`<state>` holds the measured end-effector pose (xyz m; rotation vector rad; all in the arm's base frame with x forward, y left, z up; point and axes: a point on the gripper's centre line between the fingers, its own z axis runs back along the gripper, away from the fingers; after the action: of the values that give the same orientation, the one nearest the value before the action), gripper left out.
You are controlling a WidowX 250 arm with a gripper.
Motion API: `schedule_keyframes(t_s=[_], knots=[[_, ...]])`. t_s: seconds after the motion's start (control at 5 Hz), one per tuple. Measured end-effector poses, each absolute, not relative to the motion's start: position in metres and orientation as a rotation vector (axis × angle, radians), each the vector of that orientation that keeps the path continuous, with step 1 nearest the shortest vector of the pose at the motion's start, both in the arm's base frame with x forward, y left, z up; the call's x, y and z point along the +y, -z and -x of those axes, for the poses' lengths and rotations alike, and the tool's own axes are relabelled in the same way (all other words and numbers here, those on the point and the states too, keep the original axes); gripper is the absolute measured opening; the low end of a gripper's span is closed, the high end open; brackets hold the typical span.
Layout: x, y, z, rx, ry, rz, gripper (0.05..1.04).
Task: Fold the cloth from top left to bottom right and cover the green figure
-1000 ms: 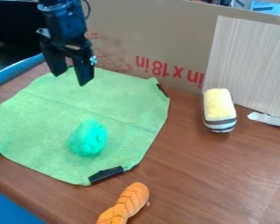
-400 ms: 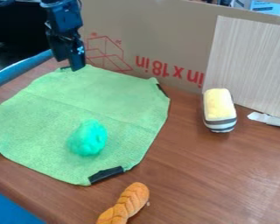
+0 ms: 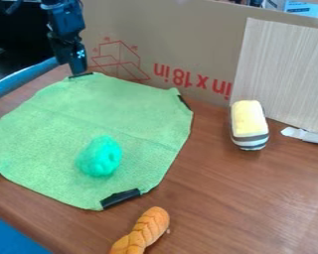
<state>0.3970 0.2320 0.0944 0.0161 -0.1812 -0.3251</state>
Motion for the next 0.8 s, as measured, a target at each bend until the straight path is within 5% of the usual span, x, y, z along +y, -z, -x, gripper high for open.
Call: schedule_keyframes(t_s=[0.8], knots=[[0.247,-0.072,-0.424,-0.304,0.313,-0.161,1.001]])
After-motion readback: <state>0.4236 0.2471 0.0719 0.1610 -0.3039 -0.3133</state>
